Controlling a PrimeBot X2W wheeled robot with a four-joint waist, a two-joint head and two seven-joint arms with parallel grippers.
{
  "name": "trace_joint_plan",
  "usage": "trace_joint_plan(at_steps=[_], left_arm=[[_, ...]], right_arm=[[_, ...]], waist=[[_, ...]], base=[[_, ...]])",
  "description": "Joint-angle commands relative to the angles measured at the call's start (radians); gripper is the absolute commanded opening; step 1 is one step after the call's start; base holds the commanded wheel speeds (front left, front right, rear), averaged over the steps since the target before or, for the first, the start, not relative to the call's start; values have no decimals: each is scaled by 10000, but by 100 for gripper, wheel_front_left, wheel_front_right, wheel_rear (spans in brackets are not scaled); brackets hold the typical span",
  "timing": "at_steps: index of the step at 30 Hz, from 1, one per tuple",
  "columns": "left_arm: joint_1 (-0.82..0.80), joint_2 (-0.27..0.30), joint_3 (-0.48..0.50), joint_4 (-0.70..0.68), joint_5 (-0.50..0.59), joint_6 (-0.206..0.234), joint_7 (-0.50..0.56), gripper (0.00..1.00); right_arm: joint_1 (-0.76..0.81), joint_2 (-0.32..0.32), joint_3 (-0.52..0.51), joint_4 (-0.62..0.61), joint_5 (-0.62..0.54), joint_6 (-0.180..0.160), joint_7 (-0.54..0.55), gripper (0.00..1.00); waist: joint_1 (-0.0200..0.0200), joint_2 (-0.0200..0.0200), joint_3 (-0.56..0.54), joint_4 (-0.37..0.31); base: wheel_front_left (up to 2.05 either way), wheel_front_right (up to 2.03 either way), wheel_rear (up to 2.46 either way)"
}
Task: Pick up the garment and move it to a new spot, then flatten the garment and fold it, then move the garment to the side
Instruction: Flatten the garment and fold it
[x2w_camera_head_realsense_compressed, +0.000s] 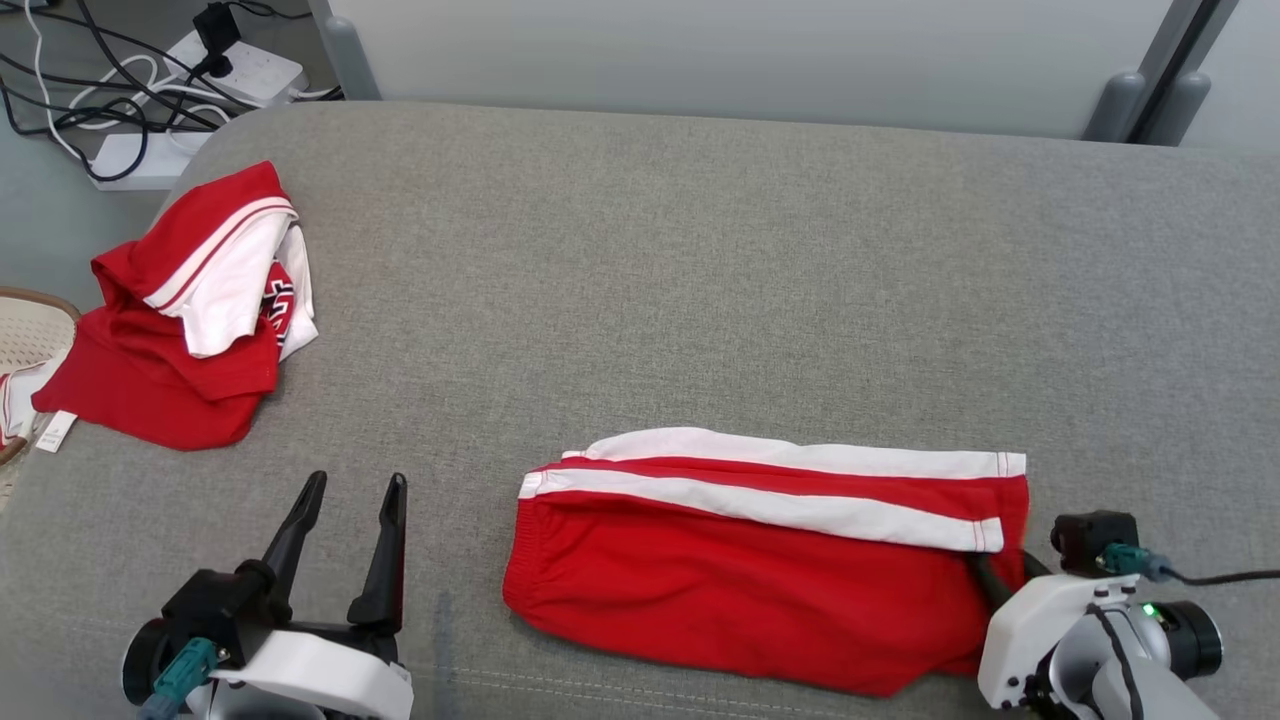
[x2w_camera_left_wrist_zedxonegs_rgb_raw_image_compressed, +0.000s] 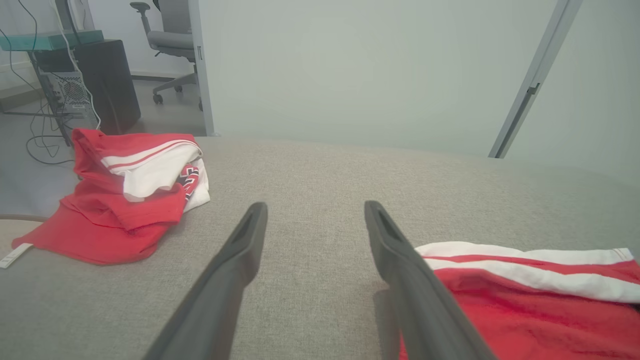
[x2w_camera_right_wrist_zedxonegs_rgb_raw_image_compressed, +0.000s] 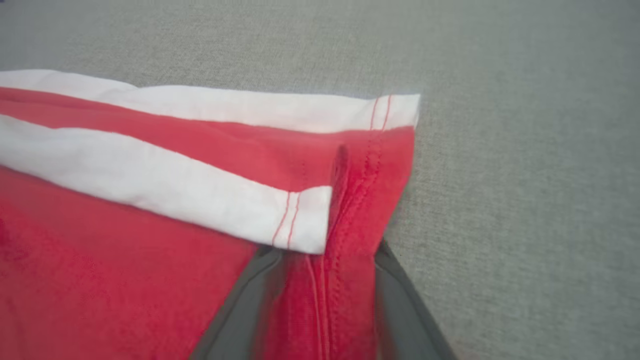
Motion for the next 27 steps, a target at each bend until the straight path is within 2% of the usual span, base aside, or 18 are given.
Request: trace_joint_plan(at_steps=[1,11,16,19,22,23,27], left_arm=[[-642,161,458,-163,145,-119,-102,100],[-720,-48,678,-41,357,-369,-102,100],[-753,-124,739,9,438,-484,-102,100],[-780,-177,765,63,500,-564,-102,100],[-790,-211,805,118,549,-635,-102,100],[-781,-214,834,160,577,-671,-102,100],[-725,-202,893,220,627,-703,-102,100]], right_arm=[[-198,-64,195,154,200,0,24,0],[-694,-937,-956,1177,822,0,-751,0],[-869,-1158,-1326,1549,872,0,-941,0],[-1032,-1043,-1342,1502,1006,0,-1002,0],[-1122,-660,-1107,899,1419,0,-840,0],[-1075,-336,-783,72,1795,0,-621,0],[-670,41,-151,-2281,2292,0,-276,0]], waist=[[0,0,62,-22],[0,0,277,-252],[0,0,302,-351],[0,0,297,-410],[0,0,257,-438],[0,0,214,-450],[0,0,104,-466]], base=[[0,0,0],[0,0,0],[0,0,0],[0,0,0],[0,0,0],[0,0,0],[0,0,0]])
